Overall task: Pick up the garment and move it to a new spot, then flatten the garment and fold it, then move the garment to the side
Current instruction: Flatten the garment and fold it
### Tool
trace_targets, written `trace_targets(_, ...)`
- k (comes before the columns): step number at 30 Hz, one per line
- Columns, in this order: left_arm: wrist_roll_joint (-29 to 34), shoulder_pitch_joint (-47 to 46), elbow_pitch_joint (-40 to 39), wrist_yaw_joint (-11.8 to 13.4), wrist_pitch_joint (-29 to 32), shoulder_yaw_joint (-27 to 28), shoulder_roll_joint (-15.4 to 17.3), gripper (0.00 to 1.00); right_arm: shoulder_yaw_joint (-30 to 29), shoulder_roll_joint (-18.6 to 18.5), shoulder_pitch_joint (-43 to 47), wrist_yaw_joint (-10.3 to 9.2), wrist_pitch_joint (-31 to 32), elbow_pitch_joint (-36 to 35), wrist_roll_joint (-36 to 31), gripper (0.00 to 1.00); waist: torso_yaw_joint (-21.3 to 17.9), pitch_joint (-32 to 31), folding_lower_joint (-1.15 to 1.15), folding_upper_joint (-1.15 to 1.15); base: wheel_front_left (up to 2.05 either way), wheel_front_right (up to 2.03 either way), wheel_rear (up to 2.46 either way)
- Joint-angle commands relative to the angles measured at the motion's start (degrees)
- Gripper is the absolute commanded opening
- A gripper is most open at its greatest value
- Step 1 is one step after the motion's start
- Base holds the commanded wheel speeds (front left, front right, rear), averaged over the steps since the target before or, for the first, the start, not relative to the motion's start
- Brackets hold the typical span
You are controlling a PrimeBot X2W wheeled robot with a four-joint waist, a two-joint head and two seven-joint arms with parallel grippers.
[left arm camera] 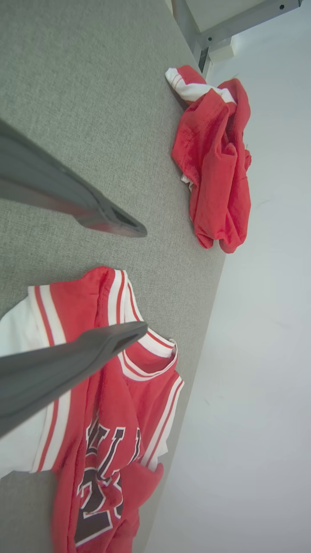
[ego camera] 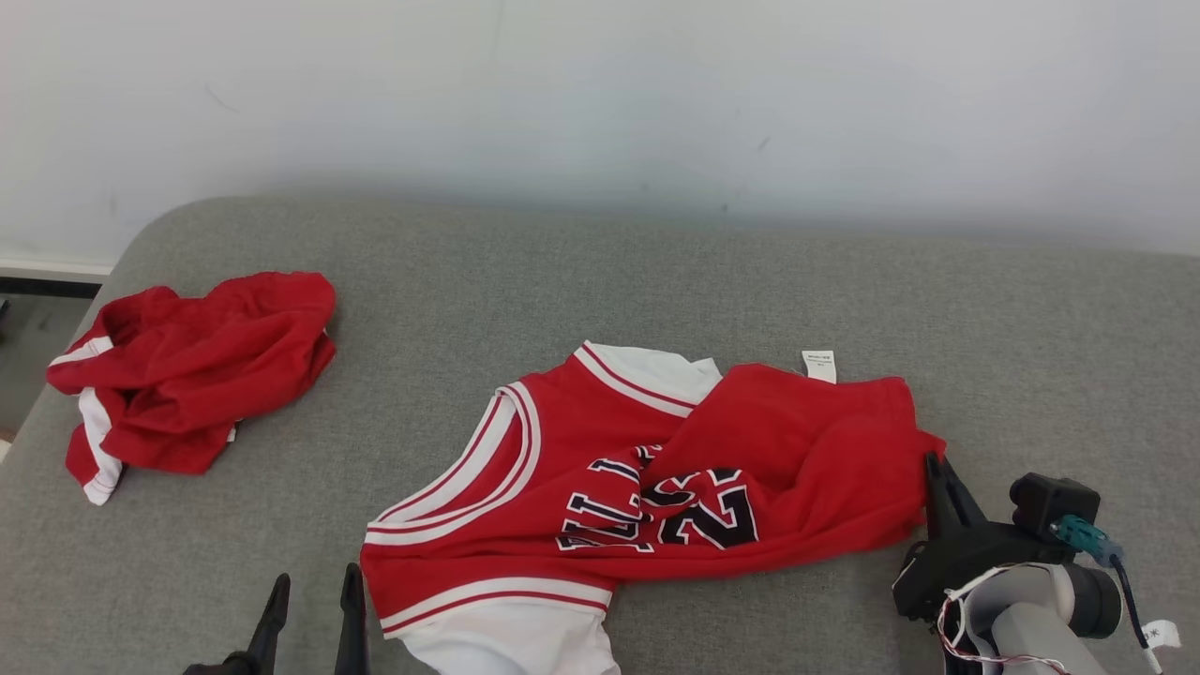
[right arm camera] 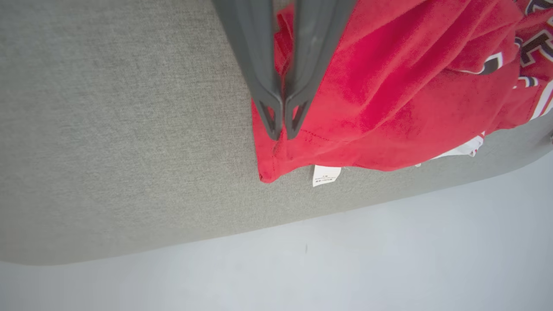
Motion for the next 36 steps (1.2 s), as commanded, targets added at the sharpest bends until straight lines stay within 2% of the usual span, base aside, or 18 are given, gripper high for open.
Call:
trace_targets(1,0.4,1.1,0.1,0.2,-0.1,0.0,0.0,1.0,-0.7,-0.4,2.0,0.14,-0.3,-3.7,-0.9,0.0,-0.9,-1.0,0.0,0.0,0.0,0.0,0.0)
trace_targets(9,-0.5,2.4,-0.1,0.4,-0.1,-0.7,0.0,1.0,-2.8,1.0,14.6,0.14,-0.1,-19.3,-3.8,0.0,-3.2,-2.2,0.0,0.0,0.0,0.0,0.0)
trace_targets(11,-0.8,2.6,-0.2,0.5,-0.1,-0.7,0.0,1.0,-3.1,1.8,19.5,0.14,2.6,-24.3,-3.8,0.0,-4.2,-2.2,0.0,0.0,0.0,0.0,0.0)
trace_targets(15,-1.1,3.0,-0.2,0.7,-0.1,-0.9,0.0,1.0,-3.7,2.9,24.8,0.14,8.1,-28.9,-2.2,0.0,-5.2,-2.4,0.0,0.0,0.0,0.0,0.0)
trace_targets(16,-1.1,3.1,-0.2,0.8,-0.1,-0.9,0.0,1.0,-3.9,3.1,25.4,0.14,8.6,-30.2,-2.3,0.32,-5.3,-2.4,0.0,0.0,0.0,0.0,0.0)
trace_targets(17,-1.1,3.1,-0.1,0.8,-0.1,-1.0,0.0,1.0,-4.3,3.2,25.8,0.14,8.7,-31.3,-2.5,1.0,-5.3,-2.4,0.0,0.0,0.0,0.0,0.0)
trace_targets(26,-0.4,4.0,0.3,0.5,-0.1,-1.7,0.0,1.0,-7.7,3.6,28.9,0.14,9.4,-37.5,-5.3,1.0,-4.5,-2.3,0.0,0.0,0.0,0.0,0.0)
trace_targets(36,-2.0,9.6,2.6,-0.3,-0.1,-9.5,0.0,1.0,-10.0,3.7,28.9,0.15,10.6,-33.8,-8.1,1.0,-3.3,-2.0,0.0,0.0,0.0,0.0,0.0)
